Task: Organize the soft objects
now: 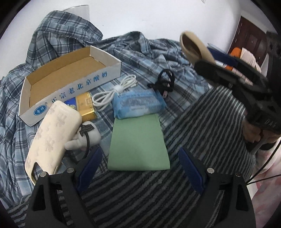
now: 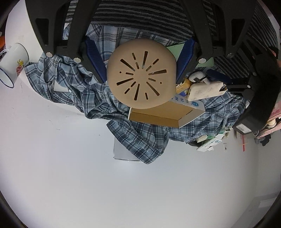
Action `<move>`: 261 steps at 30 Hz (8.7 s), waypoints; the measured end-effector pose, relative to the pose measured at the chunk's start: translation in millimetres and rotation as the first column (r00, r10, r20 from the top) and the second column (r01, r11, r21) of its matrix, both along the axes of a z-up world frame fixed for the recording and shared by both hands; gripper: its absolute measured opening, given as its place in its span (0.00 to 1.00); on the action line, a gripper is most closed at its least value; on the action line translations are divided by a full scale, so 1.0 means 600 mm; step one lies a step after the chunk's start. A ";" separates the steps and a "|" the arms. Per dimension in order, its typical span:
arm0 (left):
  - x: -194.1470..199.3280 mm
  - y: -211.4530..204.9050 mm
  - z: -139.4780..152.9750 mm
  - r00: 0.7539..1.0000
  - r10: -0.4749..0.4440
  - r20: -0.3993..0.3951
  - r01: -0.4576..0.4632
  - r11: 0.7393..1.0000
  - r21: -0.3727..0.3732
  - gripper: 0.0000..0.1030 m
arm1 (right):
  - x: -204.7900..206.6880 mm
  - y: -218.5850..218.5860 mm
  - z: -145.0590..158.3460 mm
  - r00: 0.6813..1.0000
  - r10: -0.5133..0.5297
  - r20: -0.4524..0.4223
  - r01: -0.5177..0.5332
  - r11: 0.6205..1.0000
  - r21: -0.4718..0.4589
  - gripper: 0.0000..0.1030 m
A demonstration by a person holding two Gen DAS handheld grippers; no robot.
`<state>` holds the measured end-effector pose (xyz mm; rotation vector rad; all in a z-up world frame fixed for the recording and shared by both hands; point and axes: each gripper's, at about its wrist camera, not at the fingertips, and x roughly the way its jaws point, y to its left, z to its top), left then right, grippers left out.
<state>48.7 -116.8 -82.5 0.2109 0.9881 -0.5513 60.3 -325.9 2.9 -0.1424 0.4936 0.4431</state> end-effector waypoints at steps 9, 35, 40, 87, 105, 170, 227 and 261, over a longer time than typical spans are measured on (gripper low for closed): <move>0.000 -0.002 -0.015 1.000 -0.005 -0.018 0.005 1.000 0.013 0.70 | 0.002 0.000 0.000 1.000 0.008 -0.013 -0.008 1.000 0.008 0.74; -0.138 0.103 0.108 0.745 0.379 0.549 -0.287 0.925 -0.248 0.69 | -0.033 -0.014 0.019 0.992 -0.053 0.116 0.051 0.998 0.027 0.74; -0.156 0.109 0.122 0.687 0.419 0.593 -0.325 0.908 -0.265 0.69 | -0.033 -0.011 0.022 0.991 -0.057 0.121 0.055 0.998 0.015 0.74; 0.280 0.173 0.066 0.796 0.536 0.281 -0.525 0.842 -0.121 0.69 | 0.341 0.178 -0.041 0.974 -0.065 -0.218 0.067 0.998 0.000 0.74; 0.259 0.195 0.102 0.704 0.601 0.378 -0.560 0.798 -0.224 1.00 | 0.335 0.203 -0.059 0.985 -0.015 -0.173 0.006 0.999 -0.052 1.00; -0.063 0.151 0.103 0.697 0.520 0.495 -0.453 0.853 -0.259 1.00 | 0.037 0.050 0.000 0.999 -0.052 -0.005 0.052 0.996 0.079 1.00; -0.045 0.143 0.086 0.740 0.500 0.450 -0.443 0.866 -0.233 1.00 | 0.089 0.085 -0.052 0.957 0.136 -0.257 -0.122 0.990 0.070 0.81; -0.013 0.151 0.093 0.796 0.280 0.536 -0.320 0.947 -0.019 0.96 | 0.041 0.140 -0.054 0.947 0.272 -0.172 -0.292 0.951 -0.103 0.34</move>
